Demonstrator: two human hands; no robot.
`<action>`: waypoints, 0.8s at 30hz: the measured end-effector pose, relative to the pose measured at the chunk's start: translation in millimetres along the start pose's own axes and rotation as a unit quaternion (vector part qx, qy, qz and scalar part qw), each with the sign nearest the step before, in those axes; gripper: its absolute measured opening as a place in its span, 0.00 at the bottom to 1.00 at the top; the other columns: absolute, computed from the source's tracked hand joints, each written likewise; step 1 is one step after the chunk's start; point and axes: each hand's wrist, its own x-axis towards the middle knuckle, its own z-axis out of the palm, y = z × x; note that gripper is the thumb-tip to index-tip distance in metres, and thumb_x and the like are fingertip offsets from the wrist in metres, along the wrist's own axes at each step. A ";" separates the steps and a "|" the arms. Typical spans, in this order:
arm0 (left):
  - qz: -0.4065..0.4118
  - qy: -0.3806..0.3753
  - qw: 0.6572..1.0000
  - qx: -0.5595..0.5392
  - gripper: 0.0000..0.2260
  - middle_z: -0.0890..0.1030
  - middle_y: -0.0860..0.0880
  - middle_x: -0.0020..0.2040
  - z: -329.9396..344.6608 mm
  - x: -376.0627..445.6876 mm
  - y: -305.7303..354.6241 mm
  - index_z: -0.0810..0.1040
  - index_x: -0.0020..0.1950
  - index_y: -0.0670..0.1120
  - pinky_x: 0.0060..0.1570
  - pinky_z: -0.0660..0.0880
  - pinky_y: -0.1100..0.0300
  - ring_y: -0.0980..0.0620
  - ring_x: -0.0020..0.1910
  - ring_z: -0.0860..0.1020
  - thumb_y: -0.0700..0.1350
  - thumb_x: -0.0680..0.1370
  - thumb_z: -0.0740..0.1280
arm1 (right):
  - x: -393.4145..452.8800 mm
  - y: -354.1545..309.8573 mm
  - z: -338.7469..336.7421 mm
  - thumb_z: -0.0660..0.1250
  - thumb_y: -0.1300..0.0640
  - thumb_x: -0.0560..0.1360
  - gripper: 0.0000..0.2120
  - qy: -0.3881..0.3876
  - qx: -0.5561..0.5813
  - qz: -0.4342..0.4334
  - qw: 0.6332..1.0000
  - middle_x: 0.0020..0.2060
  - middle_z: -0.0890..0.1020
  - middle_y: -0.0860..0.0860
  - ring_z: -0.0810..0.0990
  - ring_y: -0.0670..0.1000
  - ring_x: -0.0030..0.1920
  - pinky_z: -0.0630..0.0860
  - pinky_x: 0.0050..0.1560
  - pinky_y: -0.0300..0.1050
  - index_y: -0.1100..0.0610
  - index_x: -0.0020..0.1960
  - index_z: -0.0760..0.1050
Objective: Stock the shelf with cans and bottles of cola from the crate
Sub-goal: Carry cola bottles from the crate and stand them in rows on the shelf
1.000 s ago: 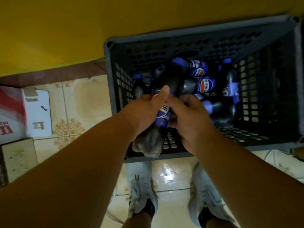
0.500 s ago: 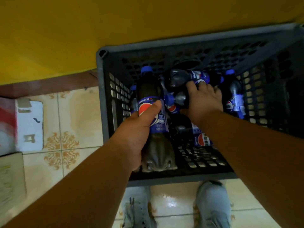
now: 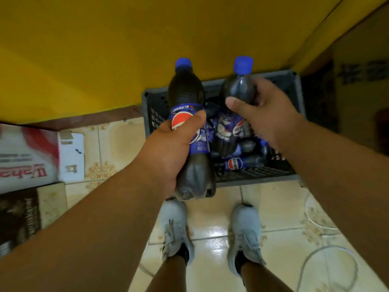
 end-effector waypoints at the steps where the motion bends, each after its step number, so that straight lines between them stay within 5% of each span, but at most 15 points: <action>1: 0.012 0.008 1.000 0.011 0.19 0.87 0.45 0.45 4.2 -25.3 21.3 0.81 0.55 0.48 0.46 0.83 0.45 0.43 0.42 0.86 0.56 0.70 0.76 | -15.6 -26.0 -10.3 0.75 0.30 0.63 0.27 -0.003 0.057 0.005 0.998 0.53 0.85 0.47 0.83 0.52 0.56 0.79 0.61 0.60 0.42 0.57 0.79; 5: 0.065 0.009 0.997 0.028 0.14 0.87 0.47 0.43 19.4 -146.3 120.4 0.80 0.52 0.48 0.44 0.83 0.49 0.47 0.40 0.86 0.54 0.72 0.75 | -102.0 -164.6 -60.4 0.73 0.44 0.70 0.17 -0.006 0.293 0.048 0.955 0.49 0.87 0.51 0.86 0.53 0.51 0.80 0.58 0.64 0.52 0.54 0.81; 10: 0.146 -0.041 0.988 0.026 0.10 0.85 0.47 0.37 29.6 -305.9 234.3 0.79 0.50 0.48 0.35 0.82 0.51 0.48 0.32 0.83 0.53 0.75 0.72 | -210.1 -323.2 -124.5 0.70 0.38 0.65 0.26 -0.045 0.477 0.070 0.875 0.41 0.85 0.55 0.84 0.56 0.40 0.83 0.43 0.56 0.57 0.52 0.79; 16: 0.299 -0.083 0.947 0.078 0.07 0.85 0.47 0.38 25.9 -432.3 331.0 0.78 0.50 0.45 0.36 0.81 0.57 0.51 0.34 0.83 0.47 0.77 0.70 | -282.0 -473.4 -181.6 0.68 0.36 0.61 0.31 -0.114 0.432 -0.009 0.895 0.38 0.84 0.58 0.84 0.57 0.36 0.84 0.36 0.51 0.59 0.52 0.77; 19: 0.381 -0.083 0.910 0.141 0.20 0.87 0.45 0.49 11.9 -487.5 379.8 0.79 0.57 0.48 0.53 0.81 0.44 0.44 0.48 0.85 0.57 0.70 0.75 | -309.0 -543.9 -198.8 0.75 0.39 0.66 0.35 -0.183 0.389 -0.060 0.901 0.53 0.85 0.61 0.85 0.60 0.53 0.82 0.56 0.59 0.62 0.62 0.78; 21: 0.427 -0.081 0.889 0.143 0.21 0.86 0.45 0.50 -0.9 -523.7 408.1 0.79 0.58 0.50 0.52 0.81 0.44 0.43 0.49 0.85 0.57 0.69 0.75 | -329.2 -589.6 -205.7 0.76 0.50 0.68 0.33 -0.212 0.351 -0.116 0.905 0.62 0.81 0.64 0.80 0.64 0.63 0.75 0.66 0.64 0.63 0.68 0.75; 24: 0.510 -0.036 0.851 0.124 0.21 0.87 0.47 0.47 -17.4 -573.2 444.8 0.80 0.55 0.53 0.49 0.81 0.47 0.44 0.47 0.86 0.59 0.66 0.76 | -363.1 -652.2 -210.5 0.72 0.61 0.71 0.25 -0.177 0.318 -0.225 0.904 0.60 0.81 0.68 0.81 0.66 0.58 0.75 0.64 0.67 0.68 0.66 0.75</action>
